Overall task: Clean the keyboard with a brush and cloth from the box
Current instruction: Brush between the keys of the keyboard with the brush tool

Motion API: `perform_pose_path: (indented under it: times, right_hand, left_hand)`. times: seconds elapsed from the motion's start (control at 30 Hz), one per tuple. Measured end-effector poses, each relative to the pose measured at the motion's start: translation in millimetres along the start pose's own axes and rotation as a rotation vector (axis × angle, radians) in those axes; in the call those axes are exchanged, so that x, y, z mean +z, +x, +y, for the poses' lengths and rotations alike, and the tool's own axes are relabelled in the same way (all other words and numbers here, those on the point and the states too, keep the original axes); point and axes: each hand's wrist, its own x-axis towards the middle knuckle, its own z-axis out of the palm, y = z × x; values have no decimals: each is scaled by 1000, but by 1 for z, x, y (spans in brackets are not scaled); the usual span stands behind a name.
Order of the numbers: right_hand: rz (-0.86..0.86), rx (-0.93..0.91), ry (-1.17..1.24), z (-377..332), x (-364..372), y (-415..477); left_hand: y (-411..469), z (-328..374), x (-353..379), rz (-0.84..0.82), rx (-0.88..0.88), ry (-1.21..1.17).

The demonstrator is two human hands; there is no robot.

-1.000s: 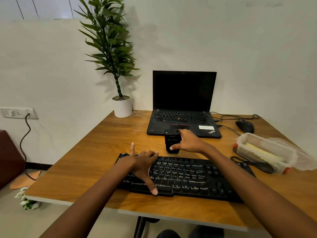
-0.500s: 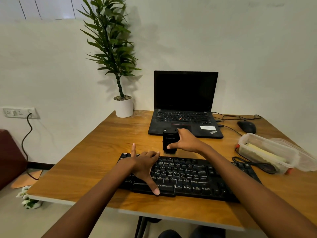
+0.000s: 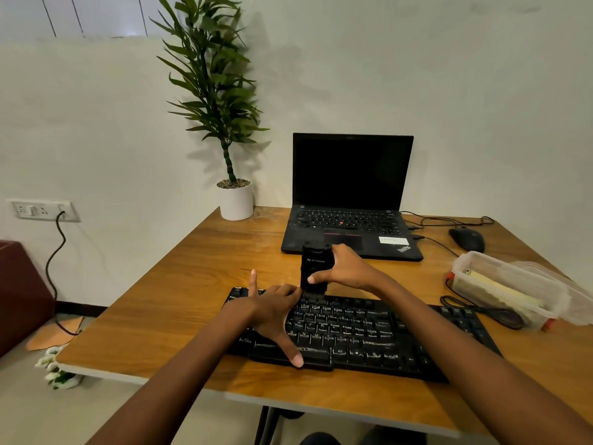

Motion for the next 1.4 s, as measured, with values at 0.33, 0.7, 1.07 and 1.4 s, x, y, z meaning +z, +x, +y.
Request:
perform_pose_path:
  times: [0.33, 0.7, 1.07, 1.4]
  right_hand:
    - [-35, 26, -119, 2, -12, -5]
    - [-106, -21, -115, -10, -4, 2]
    - [-139, -10, -160, -16, -2, 7]
    - [-18, 15, 11, -13, 7, 5]
  left_hand:
    - [0, -4, 8, 31, -9, -6]
    - [-3, -11, 19, 92, -24, -41]
    - [-6, -10, 19, 92, -30, -28]
    - [-11, -38, 22, 135, 13, -202]
